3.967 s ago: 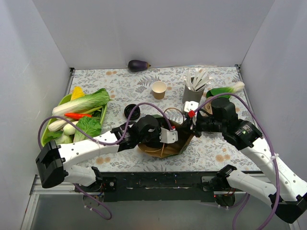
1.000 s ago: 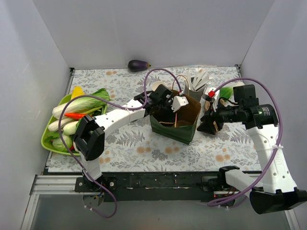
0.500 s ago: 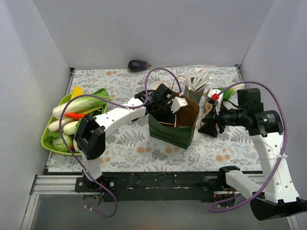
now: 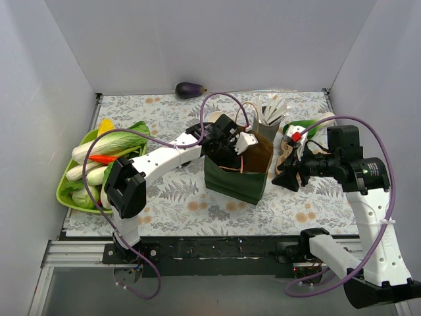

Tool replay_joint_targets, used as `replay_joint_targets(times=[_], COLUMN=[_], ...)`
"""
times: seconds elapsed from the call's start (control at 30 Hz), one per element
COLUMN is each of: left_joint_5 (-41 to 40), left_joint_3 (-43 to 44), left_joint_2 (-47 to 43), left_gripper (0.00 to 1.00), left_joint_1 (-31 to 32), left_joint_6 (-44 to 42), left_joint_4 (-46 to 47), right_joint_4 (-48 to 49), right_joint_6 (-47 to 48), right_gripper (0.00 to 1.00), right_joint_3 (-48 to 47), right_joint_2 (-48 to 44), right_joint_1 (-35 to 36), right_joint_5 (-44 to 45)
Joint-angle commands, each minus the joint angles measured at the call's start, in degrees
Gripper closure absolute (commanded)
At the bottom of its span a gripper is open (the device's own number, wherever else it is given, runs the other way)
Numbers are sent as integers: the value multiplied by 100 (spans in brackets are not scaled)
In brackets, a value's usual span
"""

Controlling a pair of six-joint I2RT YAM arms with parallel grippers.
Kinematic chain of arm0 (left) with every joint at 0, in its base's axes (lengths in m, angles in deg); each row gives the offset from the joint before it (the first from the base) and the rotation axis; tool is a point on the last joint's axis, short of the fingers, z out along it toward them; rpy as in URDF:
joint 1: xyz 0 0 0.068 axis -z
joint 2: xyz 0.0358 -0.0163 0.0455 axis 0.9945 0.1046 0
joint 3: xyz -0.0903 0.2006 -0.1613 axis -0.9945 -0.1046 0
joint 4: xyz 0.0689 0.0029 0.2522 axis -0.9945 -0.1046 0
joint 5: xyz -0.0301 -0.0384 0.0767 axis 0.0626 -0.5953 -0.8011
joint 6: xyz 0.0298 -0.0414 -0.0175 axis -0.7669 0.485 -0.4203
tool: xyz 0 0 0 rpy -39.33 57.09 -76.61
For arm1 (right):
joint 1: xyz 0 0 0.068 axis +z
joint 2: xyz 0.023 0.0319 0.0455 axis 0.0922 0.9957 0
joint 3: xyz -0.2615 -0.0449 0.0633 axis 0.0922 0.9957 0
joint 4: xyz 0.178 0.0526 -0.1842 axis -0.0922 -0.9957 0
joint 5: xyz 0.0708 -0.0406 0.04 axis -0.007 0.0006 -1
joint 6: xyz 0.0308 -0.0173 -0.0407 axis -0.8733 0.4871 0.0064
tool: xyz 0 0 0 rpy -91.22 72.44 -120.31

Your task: Pack the takeout coffee

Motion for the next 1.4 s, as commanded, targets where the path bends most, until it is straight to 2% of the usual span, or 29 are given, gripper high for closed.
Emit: replay_joint_targets(times=[0.0,0.07,0.1,0.2,0.23,0.47,0.8,1.37], left_joint_5=[119,119,102,75,49,-22,373,787], left_joint_3=[72,72,72,81,81,125,309,406], left_joint_2=[44,18,18,9,-8,-131,-246,-378], left_gripper=[82,74,63,53,46,25,14,6], left_joint_1=[5,5,5,5,5,5,5,5], left_joint_6=[217,243,252,270,270,340,340,490], left_joint_4=[-580,-580,-571,-589,-580,-545,-685,-563], right_joint_4=[181,199,216,225,251,313,375,612], right_joint_6=[-75,-83,-83,-83,-83,-110,-189,-435], right_gripper=[39,39,39,39,39,39,39,39], right_joint_3=[83,127,136,171,179,241,285,531], right_joint_2=[-77,-103,-112,-129,-138,-182,-243,-305], right_joint_1=[-24,-16,-15,-24,-16,-24,-24,-16], right_joint_5=[-77,-86,-95,-104,-112,-121,-95,-121])
